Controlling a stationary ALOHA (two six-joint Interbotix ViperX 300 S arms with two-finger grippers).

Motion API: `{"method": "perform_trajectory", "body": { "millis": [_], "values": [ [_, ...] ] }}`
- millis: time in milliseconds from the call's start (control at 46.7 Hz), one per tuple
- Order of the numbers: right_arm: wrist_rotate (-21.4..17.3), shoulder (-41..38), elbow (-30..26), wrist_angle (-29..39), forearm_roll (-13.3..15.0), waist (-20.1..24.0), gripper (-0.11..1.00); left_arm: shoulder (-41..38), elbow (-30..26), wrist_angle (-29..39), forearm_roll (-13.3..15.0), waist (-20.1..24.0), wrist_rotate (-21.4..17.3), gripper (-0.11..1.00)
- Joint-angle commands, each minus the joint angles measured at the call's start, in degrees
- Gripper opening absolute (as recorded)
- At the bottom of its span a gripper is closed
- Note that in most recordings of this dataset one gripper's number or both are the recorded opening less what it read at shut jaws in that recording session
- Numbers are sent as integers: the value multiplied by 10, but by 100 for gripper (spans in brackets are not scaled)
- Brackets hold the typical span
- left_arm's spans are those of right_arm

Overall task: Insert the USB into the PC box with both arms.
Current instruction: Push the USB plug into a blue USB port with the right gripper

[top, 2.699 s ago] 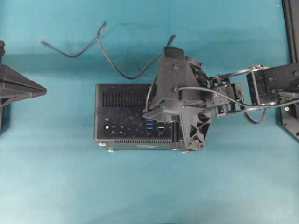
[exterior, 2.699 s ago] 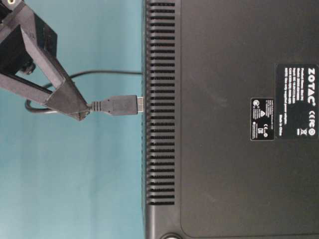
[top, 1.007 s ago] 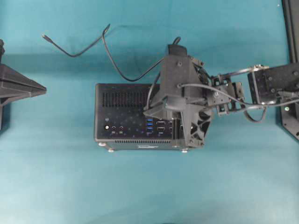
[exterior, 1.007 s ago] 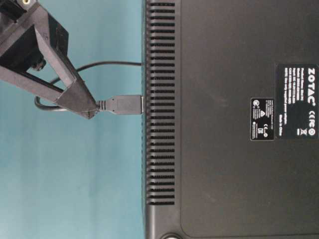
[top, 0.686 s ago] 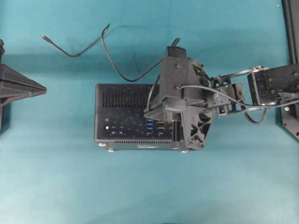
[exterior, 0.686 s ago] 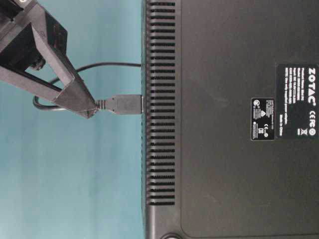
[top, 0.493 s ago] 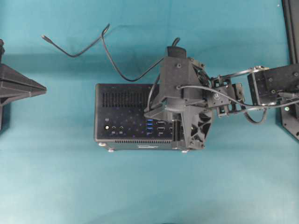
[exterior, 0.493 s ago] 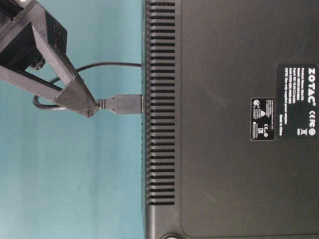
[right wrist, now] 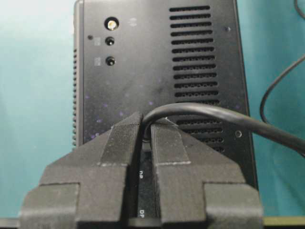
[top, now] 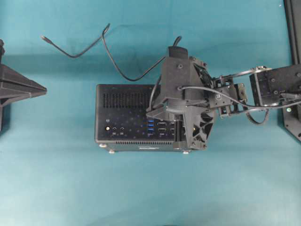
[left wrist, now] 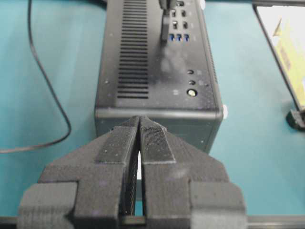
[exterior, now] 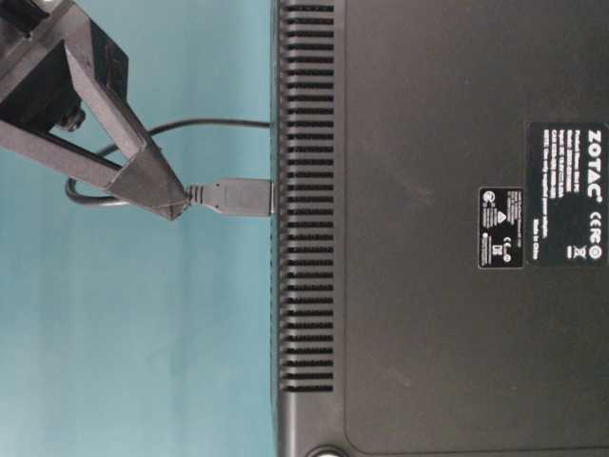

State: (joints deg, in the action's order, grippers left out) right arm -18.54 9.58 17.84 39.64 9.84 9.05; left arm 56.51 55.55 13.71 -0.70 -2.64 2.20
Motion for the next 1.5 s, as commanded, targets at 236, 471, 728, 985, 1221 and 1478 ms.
{"method": "perform_trajectory", "body": {
  "millis": [236,471,728,985,1221,1478],
  "values": [
    [-2,-19,0,1,-4,2,5,-2,-9,-5,-1,-2,0,0],
    [-2,-25,1,2,-3,-1,5,-2,-9,-6,-2,-2,0,0],
    [-4,-25,-1,3,-18,14,5,-2,-10,-5,-2,-2,0,0],
    [-4,-25,1,0,-18,17,5,-2,-11,-5,-2,-2,0,0],
    [-4,-24,-2,-3,-18,13,6,-1,-12,-5,-1,-2,-1,0],
    [-4,-13,-1,-4,-18,9,24,-1,-15,-5,-2,-2,-1,0]
  ]
}}
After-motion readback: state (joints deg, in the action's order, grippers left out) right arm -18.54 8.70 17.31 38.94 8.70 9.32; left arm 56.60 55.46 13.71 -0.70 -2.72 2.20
